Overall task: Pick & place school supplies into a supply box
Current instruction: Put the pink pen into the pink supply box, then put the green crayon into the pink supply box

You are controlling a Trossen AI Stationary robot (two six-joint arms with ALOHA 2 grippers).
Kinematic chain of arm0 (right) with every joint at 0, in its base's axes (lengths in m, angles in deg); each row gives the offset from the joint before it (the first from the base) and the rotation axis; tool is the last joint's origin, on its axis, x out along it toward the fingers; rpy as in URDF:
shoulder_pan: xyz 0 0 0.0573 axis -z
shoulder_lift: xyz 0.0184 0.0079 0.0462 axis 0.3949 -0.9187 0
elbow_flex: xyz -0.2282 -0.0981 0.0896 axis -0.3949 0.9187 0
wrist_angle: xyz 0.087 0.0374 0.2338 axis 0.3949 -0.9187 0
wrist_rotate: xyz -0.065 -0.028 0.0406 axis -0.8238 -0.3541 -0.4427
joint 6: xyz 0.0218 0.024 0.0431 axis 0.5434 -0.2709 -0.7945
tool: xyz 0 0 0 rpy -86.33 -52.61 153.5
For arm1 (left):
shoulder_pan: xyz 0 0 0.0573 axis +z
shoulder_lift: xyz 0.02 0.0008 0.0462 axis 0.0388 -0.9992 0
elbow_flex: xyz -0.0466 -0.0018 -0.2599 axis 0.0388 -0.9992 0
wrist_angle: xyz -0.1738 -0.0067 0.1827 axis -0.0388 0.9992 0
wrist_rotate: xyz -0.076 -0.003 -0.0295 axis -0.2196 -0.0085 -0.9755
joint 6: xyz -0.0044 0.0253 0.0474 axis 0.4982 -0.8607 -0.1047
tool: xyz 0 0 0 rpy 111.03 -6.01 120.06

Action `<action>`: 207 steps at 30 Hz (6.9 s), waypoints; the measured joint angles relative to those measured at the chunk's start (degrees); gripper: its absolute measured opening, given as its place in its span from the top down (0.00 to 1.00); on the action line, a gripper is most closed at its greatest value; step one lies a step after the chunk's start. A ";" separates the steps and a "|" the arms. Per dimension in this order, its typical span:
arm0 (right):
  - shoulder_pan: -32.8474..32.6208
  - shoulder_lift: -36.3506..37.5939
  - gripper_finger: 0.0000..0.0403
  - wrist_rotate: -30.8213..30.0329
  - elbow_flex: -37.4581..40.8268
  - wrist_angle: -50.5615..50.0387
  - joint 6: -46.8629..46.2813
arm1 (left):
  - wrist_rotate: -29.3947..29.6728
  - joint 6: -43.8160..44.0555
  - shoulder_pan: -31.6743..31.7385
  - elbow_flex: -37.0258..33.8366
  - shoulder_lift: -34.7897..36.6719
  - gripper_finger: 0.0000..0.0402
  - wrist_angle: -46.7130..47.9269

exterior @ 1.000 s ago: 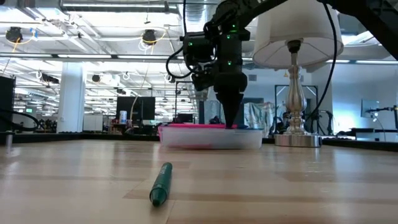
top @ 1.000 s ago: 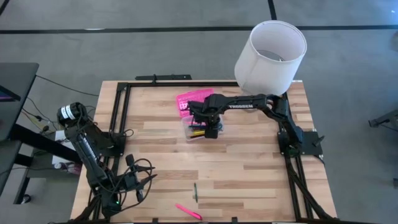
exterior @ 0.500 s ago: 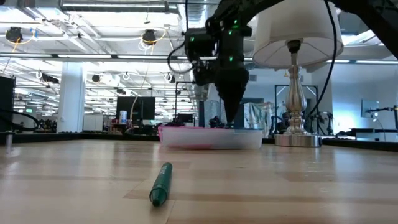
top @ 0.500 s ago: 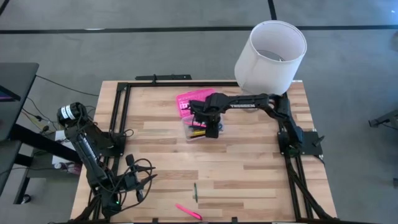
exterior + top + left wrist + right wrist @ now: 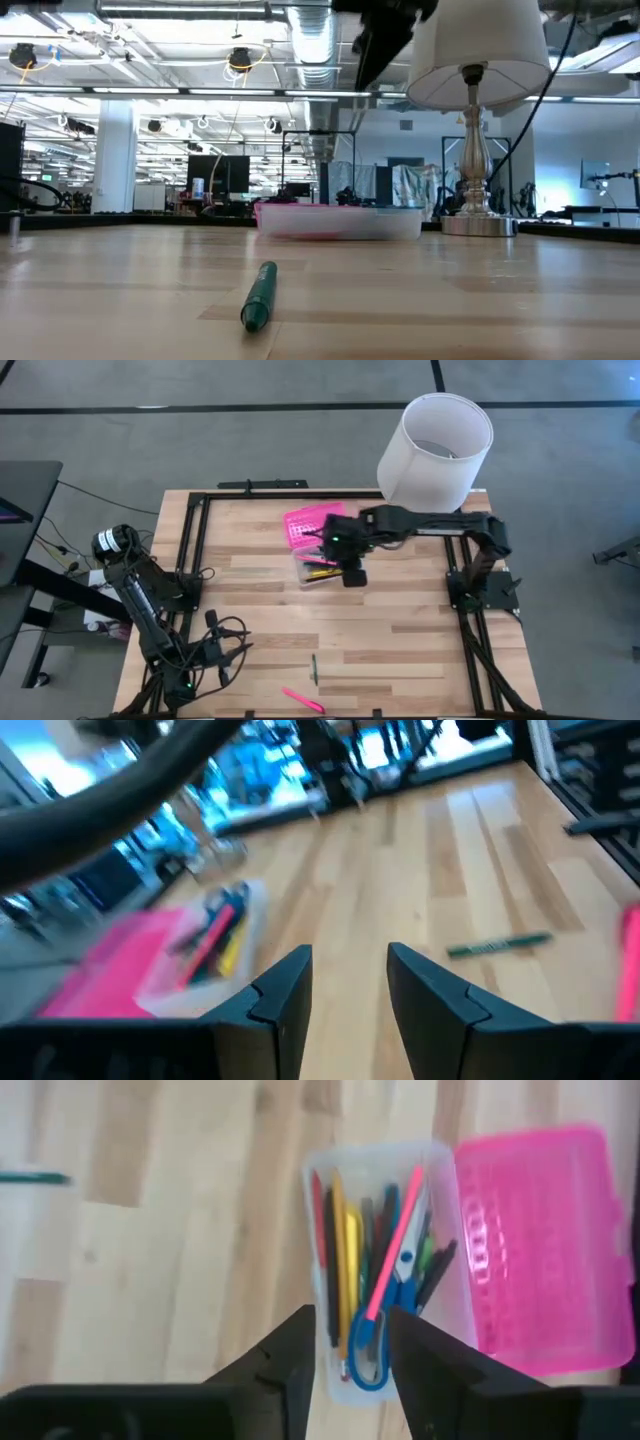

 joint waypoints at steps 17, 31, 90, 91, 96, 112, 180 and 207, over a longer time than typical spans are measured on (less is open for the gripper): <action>-10.71 32.19 0.72 7.65 37.73 31.23 -1.17 | -45.21 -34.07 15.20 -5.28 -7.94 0.68 -45.97; -15.52 41.54 0.72 7.50 57.57 49.11 -5.62 | -71.72 -34.49 23.94 1.97 -26.03 0.70 -53.91; -15.97 35.94 0.72 8.09 58.98 51.67 -7.16 | -70.49 -14.01 29.66 28.27 -30.95 0.95 27.89; -16.17 35.67 0.72 8.09 58.98 51.42 -7.15 | -69.78 -13.47 29.67 28.59 -31.02 0.95 30.14; -17.19 34.95 0.72 8.08 59.04 51.17 -7.08 | -64.86 -11.52 29.67 30.89 -31.63 0.95 40.32; -19.35 34.34 0.72 8.02 59.33 52.39 -7.08 | -45.88 -5.21 32.97 39.59 -31.43 0.96 54.29; -20.97 2.32 0.72 15.99 55.97 89.56 21.59 | -15.29 14.15 26.00 41.64 -12.01 0.64 62.76; -20.23 -22.82 0.72 21.62 20.88 58.04 33.05 | -8.80 48.24 10.96 22.35 -12.35 0.64 60.31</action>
